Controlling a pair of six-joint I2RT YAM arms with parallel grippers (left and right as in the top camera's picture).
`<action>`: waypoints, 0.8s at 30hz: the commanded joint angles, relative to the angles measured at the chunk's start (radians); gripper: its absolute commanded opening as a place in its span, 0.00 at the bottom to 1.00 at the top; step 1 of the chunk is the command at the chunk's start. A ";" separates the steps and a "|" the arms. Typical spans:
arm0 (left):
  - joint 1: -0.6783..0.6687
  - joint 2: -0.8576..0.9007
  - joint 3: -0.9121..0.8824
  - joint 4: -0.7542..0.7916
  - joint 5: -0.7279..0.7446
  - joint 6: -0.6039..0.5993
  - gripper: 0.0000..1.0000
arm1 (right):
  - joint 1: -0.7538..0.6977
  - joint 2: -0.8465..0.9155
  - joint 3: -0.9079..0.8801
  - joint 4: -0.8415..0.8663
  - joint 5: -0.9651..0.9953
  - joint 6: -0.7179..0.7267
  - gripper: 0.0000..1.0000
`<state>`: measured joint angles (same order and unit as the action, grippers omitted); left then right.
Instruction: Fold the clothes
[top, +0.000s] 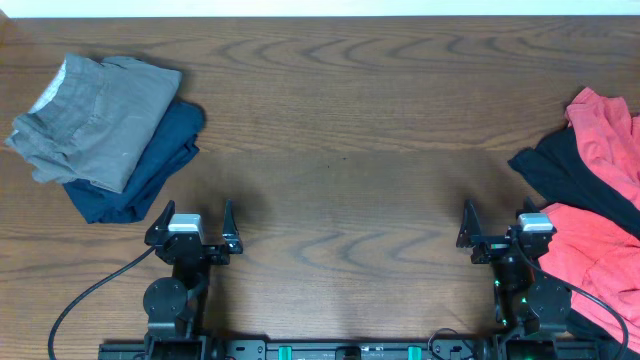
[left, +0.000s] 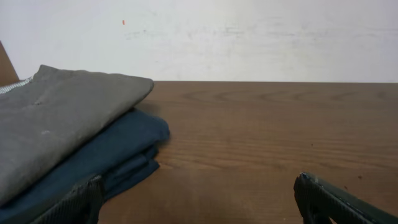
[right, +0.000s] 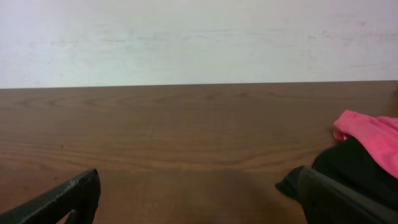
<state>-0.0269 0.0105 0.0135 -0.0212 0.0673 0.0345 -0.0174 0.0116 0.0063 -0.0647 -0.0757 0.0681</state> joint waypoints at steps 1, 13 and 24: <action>0.004 -0.006 -0.010 -0.042 0.010 0.010 0.98 | -0.001 -0.006 -0.001 -0.003 -0.006 0.013 0.99; 0.004 -0.006 -0.010 -0.032 0.011 0.005 0.98 | -0.001 -0.006 -0.001 -0.003 -0.016 0.066 0.99; 0.004 0.063 0.061 -0.061 0.117 -0.183 0.98 | -0.002 0.040 0.098 -0.119 -0.004 0.103 0.99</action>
<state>-0.0269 0.0387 0.0418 -0.0639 0.1322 -0.0845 -0.0174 0.0265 0.0433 -0.1471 -0.0788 0.1501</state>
